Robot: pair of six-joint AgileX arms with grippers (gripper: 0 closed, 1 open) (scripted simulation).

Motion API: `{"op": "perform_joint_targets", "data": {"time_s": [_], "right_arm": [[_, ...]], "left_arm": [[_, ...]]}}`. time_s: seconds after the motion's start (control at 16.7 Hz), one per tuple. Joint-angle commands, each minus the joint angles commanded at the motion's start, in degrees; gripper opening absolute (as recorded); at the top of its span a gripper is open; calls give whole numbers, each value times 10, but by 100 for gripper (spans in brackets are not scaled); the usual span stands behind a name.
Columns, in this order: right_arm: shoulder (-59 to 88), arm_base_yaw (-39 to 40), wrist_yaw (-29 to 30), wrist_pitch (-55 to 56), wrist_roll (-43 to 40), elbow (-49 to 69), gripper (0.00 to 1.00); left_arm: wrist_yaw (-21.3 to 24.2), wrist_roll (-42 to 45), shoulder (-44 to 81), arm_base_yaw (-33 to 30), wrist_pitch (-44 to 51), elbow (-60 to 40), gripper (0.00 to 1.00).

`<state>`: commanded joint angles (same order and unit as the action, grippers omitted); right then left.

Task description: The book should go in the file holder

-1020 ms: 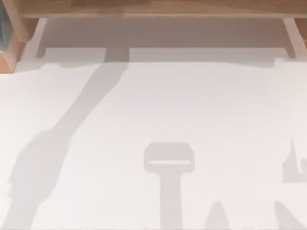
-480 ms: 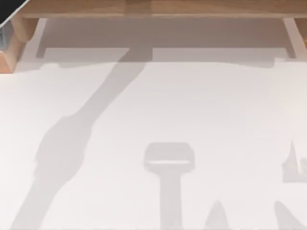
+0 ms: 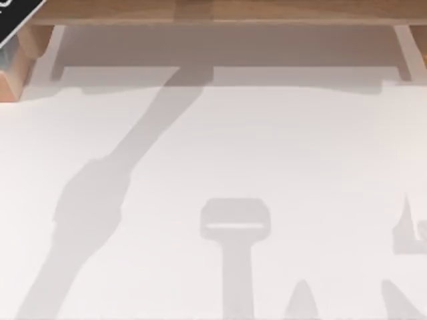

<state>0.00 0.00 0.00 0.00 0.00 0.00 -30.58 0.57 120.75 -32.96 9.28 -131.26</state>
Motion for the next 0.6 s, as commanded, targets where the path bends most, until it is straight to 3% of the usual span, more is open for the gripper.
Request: {"op": "perform_joint_targets", "data": {"time_s": [0.42, 0.6], "right_arm": [[0, 0, 0, 0, 0, 0, 100], [0, 0, 0, 0, 0, 0, 100]], "left_arm": [[6, 0, 28, 6, 18, -45, 100], [6, 0, 28, 6, 18, -45, 77]]}}
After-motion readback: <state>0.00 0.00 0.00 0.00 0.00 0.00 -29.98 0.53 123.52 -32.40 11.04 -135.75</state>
